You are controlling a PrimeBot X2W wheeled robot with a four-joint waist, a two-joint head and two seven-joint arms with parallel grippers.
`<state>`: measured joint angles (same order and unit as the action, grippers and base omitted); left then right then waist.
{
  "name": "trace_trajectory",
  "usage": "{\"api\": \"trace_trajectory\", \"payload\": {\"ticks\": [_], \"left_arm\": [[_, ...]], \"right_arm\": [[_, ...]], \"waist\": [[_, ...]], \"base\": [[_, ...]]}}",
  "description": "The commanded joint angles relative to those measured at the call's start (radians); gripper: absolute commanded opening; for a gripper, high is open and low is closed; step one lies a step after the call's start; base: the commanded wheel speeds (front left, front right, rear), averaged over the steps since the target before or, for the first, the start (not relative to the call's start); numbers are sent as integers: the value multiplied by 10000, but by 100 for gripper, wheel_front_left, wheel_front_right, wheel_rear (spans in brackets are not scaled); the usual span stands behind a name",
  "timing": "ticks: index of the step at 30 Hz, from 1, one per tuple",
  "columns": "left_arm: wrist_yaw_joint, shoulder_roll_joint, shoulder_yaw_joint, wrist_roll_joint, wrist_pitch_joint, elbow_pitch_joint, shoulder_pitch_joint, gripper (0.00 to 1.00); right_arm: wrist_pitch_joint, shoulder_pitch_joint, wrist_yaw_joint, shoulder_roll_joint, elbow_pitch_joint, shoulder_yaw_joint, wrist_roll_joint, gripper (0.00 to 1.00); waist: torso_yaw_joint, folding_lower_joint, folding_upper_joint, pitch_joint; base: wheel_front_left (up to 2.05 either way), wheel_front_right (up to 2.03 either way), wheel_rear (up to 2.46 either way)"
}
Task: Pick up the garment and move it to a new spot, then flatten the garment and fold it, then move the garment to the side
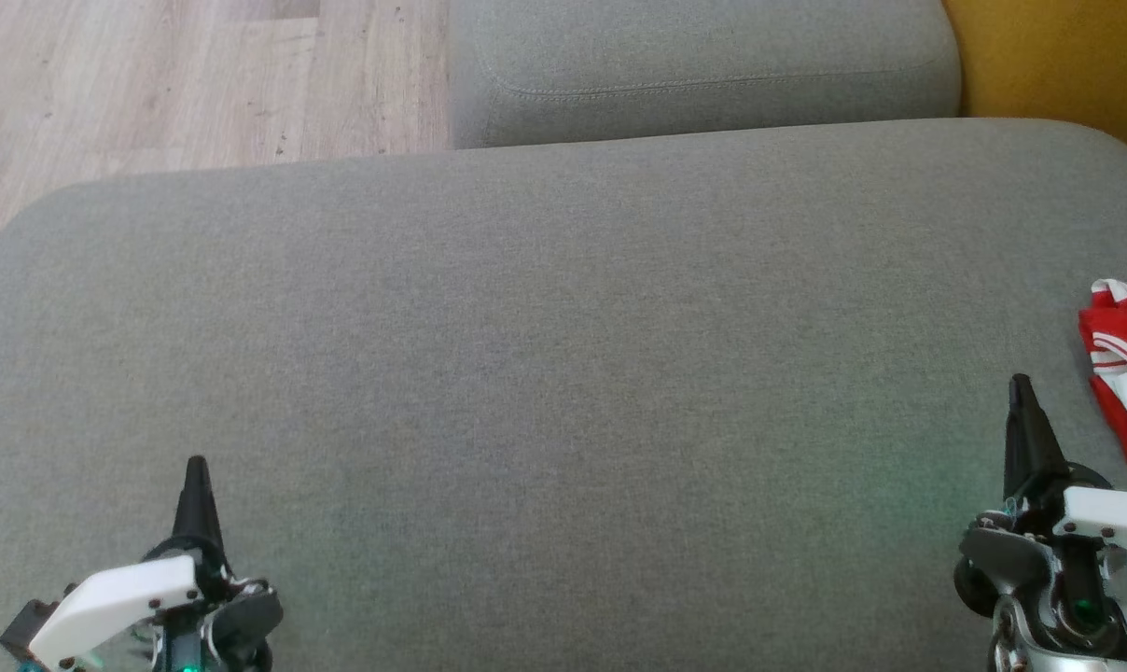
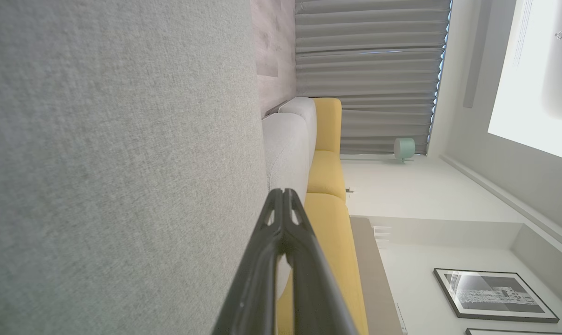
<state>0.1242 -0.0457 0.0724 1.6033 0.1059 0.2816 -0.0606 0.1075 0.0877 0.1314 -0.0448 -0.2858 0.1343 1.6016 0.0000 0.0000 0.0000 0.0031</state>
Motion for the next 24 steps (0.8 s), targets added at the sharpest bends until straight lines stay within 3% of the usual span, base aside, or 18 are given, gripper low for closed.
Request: {"api": "trace_trajectory", "payload": {"ticks": [1,24], "left_arm": [[65,-45,411,56,71,-363,-474,0],[65,-45,411,56,70,-364,-474,0]], "right_arm": [[57,203,-7,-54,410,-206,71,0],[56,202,-7,-54,410,-206,71,0]], "waist": [[0,0,0,0],[0,0,0,0]], "base": [[0,0,0],[0,0,0]]}}
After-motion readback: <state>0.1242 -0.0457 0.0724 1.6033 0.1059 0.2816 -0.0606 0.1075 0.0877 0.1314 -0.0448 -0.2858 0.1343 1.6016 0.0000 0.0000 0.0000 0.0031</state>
